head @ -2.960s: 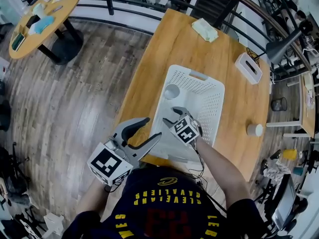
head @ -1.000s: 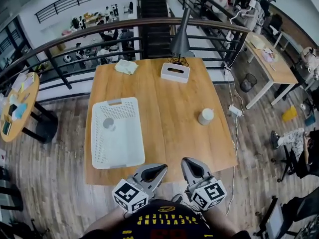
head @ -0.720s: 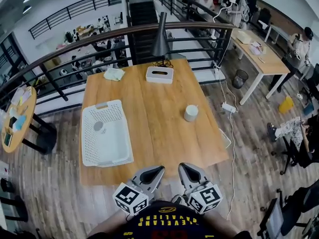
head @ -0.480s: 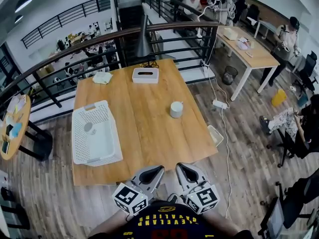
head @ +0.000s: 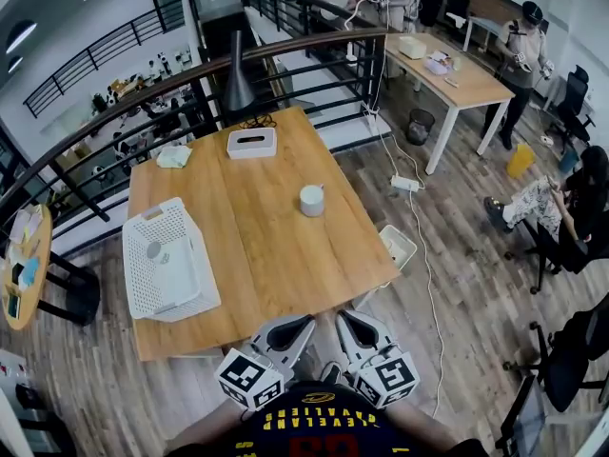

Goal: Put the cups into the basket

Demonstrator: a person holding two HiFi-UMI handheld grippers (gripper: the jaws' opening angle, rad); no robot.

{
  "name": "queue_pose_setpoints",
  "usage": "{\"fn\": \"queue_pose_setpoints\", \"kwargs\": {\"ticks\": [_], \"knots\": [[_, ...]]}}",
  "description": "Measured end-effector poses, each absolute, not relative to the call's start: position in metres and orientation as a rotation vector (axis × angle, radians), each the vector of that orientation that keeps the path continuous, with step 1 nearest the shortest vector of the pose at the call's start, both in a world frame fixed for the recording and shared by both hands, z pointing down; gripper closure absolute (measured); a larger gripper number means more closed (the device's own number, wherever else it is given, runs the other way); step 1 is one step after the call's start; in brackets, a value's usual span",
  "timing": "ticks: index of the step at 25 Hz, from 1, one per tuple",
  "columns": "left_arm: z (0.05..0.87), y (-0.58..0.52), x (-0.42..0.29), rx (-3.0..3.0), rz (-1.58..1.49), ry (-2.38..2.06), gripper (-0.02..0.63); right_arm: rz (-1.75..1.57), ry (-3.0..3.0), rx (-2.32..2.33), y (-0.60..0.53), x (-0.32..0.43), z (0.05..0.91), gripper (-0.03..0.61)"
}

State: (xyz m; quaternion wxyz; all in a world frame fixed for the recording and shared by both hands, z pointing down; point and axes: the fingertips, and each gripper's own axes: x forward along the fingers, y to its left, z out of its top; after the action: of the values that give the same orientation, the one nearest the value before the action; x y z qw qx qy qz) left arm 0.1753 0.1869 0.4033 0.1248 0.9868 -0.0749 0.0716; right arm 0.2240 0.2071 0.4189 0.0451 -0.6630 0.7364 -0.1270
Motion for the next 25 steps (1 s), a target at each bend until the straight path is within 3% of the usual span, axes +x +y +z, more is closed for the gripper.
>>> {"fn": "queue_pose_setpoints", "kwargs": {"ticks": [25], "knots": [[0.417,0.078,0.255,2.782,0.121,-0.042,0.601,-0.523,2.219,-2.193,0.1,0.298,0.444,0.565]]}}
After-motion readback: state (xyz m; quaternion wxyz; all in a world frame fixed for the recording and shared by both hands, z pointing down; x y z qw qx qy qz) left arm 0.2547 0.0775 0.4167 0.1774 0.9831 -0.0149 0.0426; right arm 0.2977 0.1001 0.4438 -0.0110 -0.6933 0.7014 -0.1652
